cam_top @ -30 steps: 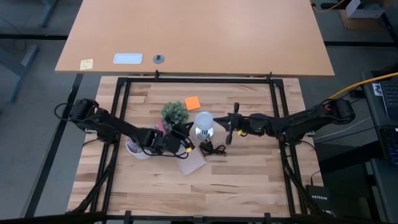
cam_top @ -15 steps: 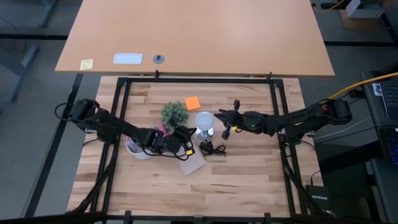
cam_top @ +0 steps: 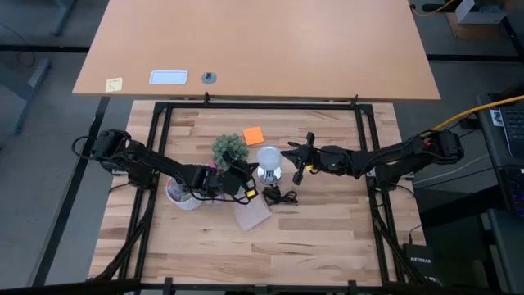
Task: Screw lightbulb
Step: Insert the lightbulb into the silver lamp socket
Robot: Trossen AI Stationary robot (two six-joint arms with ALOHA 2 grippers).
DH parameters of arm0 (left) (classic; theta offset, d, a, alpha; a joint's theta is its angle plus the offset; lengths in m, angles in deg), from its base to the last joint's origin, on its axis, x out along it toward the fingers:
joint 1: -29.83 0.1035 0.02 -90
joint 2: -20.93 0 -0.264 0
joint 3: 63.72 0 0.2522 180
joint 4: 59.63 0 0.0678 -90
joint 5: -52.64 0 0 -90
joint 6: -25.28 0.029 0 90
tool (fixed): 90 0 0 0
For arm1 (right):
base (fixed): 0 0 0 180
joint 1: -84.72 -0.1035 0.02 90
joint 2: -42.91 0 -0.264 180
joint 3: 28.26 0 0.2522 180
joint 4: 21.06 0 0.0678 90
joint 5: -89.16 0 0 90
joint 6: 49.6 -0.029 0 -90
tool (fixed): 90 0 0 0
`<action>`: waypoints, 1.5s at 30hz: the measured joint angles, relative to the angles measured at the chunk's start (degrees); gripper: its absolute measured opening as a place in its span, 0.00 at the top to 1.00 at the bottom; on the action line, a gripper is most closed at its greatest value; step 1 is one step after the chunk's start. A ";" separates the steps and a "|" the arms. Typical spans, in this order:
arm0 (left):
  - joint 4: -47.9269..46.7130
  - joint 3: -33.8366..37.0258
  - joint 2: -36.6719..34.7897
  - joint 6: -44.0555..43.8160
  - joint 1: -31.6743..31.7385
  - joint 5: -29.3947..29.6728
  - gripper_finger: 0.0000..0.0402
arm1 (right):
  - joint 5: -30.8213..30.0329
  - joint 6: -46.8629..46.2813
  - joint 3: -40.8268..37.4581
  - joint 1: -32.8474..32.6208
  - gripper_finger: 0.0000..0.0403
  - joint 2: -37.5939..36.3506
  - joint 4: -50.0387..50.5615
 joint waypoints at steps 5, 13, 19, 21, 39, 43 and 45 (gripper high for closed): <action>-1.27 0.00 -0.04 -0.36 1.17 0.72 1.00 | 0.84 -2.39 0.00 0.00 0.97 -0.02 0.07; -1.32 0.02 0.06 -0.47 3.97 0.76 1.00 | 10.89 -3.85 0.13 -0.19 0.97 0.00 -0.22; -1.47 0.02 0.11 -0.37 5.59 0.57 1.00 | 13.48 -3.82 0.11 -0.12 0.97 0.03 -0.41; -1.40 0.04 0.11 -0.08 5.68 0.87 1.00 | 12.15 -3.66 0.08 -0.11 0.97 0.07 -1.14; -0.91 0.02 -3.56 4.45 -0.85 10.50 1.00 | -2.21 5.87 0.00 -0.06 0.97 -4.55 -7.39; -0.94 0.02 -3.56 4.45 -2.85 3.94 1.00 | -4.15 8.71 0.00 0.10 0.97 -4.55 -5.76; -0.99 0.02 -3.54 4.44 -3.46 -0.25 1.00 | -3.94 8.65 0.00 0.65 0.97 -4.52 -4.01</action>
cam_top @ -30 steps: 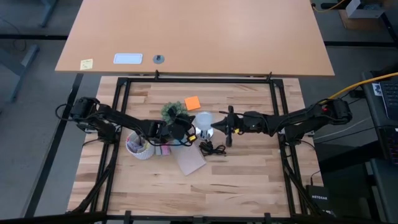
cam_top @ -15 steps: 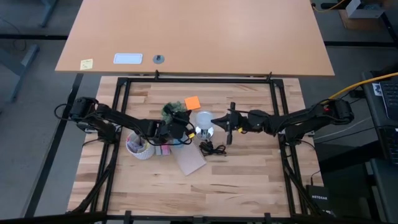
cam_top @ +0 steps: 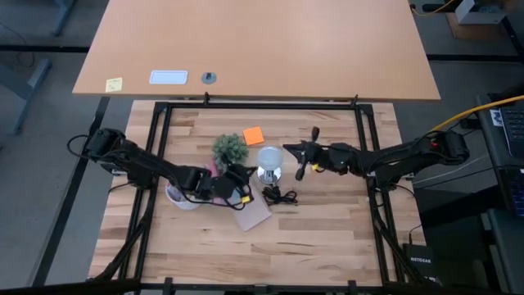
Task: Screw lightbulb
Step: Insert the lightbulb into the silver lamp socket
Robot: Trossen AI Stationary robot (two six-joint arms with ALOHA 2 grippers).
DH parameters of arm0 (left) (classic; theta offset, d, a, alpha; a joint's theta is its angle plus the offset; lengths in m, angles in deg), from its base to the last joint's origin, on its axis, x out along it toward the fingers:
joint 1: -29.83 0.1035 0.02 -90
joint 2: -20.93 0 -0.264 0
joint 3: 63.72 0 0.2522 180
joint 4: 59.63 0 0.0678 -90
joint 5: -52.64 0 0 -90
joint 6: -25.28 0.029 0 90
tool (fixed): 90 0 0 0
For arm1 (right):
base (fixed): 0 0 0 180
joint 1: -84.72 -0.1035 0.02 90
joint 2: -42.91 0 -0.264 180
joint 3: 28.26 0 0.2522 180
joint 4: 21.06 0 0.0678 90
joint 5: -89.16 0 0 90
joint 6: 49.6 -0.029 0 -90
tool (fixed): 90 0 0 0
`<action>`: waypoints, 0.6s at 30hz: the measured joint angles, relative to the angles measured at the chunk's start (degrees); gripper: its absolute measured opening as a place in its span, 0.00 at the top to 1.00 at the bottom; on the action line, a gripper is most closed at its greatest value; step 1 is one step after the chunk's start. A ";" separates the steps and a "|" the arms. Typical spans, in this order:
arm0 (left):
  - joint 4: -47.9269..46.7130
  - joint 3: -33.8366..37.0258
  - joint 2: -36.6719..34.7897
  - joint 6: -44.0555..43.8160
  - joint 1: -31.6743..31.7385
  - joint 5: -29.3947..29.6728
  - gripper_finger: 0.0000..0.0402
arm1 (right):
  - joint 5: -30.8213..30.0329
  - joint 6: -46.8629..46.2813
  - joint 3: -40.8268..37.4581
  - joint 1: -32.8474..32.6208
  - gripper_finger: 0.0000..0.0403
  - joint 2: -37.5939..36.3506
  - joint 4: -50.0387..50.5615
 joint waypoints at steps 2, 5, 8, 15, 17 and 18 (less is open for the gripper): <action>0.01 0.00 0.07 -0.08 -0.15 -3.58 1.00 | 1.10 -0.28 0.00 0.64 0.97 0.02 0.97; -0.04 0.00 0.61 0.20 0.27 -6.27 1.00 | 2.52 -0.32 0.02 0.95 0.97 0.84 1.25; -0.04 0.00 1.63 0.12 1.15 -6.42 1.00 | 2.86 -0.35 0.02 0.81 0.97 1.82 0.91; -0.01 0.00 3.21 -0.60 3.43 -6.40 1.00 | 4.99 -0.78 0.02 0.79 0.97 4.23 1.06; 0.15 -0.02 3.21 -0.51 3.74 -6.13 1.00 | 5.17 -1.64 0.02 0.79 0.97 4.33 1.52; 0.09 -0.02 3.21 -0.50 3.81 -5.75 1.00 | 5.49 -2.31 0.02 0.79 0.97 4.33 1.53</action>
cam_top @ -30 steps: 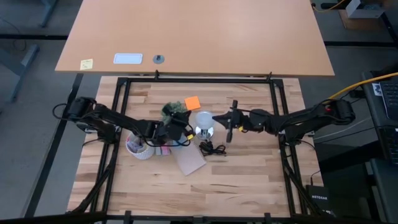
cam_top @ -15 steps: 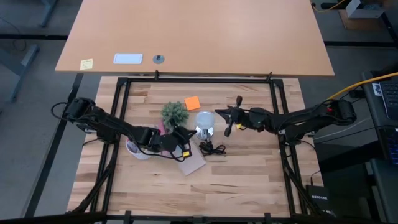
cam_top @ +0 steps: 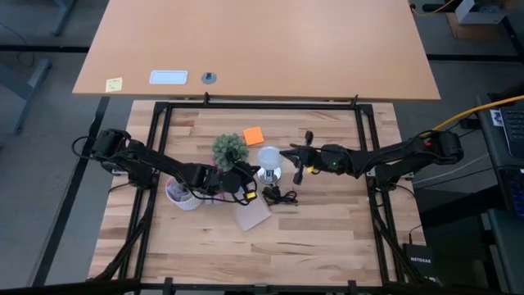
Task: Screw lightbulb
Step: Insert the lightbulb into the silver lamp socket
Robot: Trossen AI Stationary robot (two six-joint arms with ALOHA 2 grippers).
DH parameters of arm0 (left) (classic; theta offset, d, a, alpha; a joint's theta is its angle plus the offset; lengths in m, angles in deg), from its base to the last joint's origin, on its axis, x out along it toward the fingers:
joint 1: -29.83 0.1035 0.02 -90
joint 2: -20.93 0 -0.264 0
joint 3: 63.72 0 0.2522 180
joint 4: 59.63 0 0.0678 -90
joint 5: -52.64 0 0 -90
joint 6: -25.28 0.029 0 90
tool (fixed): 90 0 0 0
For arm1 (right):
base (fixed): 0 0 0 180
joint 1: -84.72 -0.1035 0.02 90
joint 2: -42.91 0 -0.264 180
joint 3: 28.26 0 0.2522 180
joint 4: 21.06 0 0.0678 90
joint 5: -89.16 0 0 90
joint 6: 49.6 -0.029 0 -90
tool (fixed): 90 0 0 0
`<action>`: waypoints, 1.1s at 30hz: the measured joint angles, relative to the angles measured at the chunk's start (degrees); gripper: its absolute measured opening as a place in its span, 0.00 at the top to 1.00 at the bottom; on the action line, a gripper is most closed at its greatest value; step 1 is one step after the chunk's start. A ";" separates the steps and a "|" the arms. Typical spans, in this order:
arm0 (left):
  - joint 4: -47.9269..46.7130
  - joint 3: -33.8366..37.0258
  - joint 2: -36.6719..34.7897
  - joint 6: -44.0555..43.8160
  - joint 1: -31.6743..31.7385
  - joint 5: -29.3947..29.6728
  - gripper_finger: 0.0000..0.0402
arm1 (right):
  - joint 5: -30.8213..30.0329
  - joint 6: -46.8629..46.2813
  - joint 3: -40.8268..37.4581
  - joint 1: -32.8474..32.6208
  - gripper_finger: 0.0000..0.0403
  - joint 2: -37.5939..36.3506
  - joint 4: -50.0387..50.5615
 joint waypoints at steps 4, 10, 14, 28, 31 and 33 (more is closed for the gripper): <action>-0.04 0.00 0.00 -0.20 0.48 0.86 1.00 | 3.06 -2.59 0.00 0.00 0.97 0.00 0.10; -0.37 0.00 0.00 0.00 1.35 1.34 1.00 | 8.07 -7.76 0.02 0.00 0.97 -0.02 1.06; -0.69 0.00 -0.02 0.02 2.22 1.74 1.00 | 10.43 -10.39 0.04 0.00 0.97 -0.04 1.11; -6.12 -0.02 -0.02 -2.82 3.66 1.68 1.00 | 12.10 -10.14 0.02 0.00 0.97 -0.02 -4.30; -6.11 -0.02 -0.02 -2.91 2.58 1.65 1.00 | 10.07 -9.24 0.02 0.00 0.97 -0.02 -4.44; -6.06 -0.02 -0.02 -2.94 1.73 1.63 1.00 | 7.67 -7.97 0.02 0.00 0.97 -0.02 -4.45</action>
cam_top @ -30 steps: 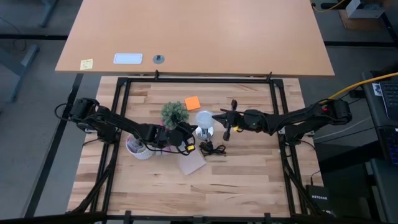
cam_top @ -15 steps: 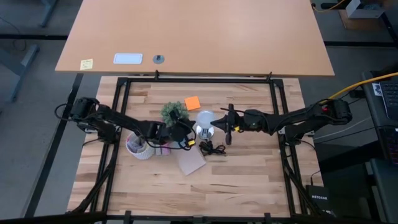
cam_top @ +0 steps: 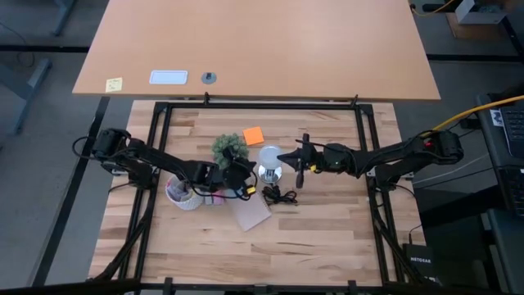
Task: Screw lightbulb
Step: Insert the lightbulb into the silver lamp socket
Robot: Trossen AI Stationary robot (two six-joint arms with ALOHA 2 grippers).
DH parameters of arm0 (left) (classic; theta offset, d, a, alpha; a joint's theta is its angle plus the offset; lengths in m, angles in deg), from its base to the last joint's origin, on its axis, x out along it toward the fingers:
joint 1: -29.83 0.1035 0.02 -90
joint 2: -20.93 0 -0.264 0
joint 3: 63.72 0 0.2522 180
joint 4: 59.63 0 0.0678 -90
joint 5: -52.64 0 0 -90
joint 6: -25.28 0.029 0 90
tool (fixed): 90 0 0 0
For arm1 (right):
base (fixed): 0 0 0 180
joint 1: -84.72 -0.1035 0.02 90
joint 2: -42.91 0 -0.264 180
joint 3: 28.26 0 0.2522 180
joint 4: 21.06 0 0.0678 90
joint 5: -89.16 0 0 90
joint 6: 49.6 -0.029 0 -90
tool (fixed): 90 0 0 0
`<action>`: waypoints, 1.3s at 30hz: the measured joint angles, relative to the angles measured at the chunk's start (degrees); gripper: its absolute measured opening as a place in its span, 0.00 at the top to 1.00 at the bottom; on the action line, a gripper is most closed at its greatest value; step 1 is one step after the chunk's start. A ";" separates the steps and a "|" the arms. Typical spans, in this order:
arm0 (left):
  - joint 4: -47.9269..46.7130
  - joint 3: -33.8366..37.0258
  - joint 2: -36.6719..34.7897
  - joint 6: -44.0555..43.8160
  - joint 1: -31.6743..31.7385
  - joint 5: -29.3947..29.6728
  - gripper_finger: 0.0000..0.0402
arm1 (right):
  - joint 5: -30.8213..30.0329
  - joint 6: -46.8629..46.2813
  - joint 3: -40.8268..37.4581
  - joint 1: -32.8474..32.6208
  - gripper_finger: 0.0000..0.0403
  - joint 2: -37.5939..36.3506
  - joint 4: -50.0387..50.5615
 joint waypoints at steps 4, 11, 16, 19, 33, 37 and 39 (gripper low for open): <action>0.26 0.00 0.00 -0.06 -1.71 0.00 1.00 | -2.15 0.89 0.00 0.00 0.97 0.00 -0.05; 0.50 0.00 -0.04 1.20 -3.01 1.91 1.00 | -2.45 0.91 0.00 0.00 0.97 0.00 1.51; 0.50 0.00 -0.04 1.45 -2.98 2.04 1.00 | -2.41 0.93 0.00 0.00 0.97 -0.02 4.06; 0.50 0.00 -0.04 1.46 -2.95 2.04 1.00 | -2.41 0.92 0.02 0.00 0.97 -0.05 5.33; 0.50 0.00 -0.09 3.35 -2.93 2.08 1.00 | -2.39 0.93 0.02 0.00 0.97 -0.09 5.70; 0.50 0.00 -0.09 3.31 -2.93 2.08 1.00 | -2.37 0.93 0.02 0.00 0.97 -0.09 5.72; 0.50 0.00 -0.09 3.31 -2.89 2.08 1.00 | -2.37 0.93 0.02 0.00 0.97 -0.09 5.74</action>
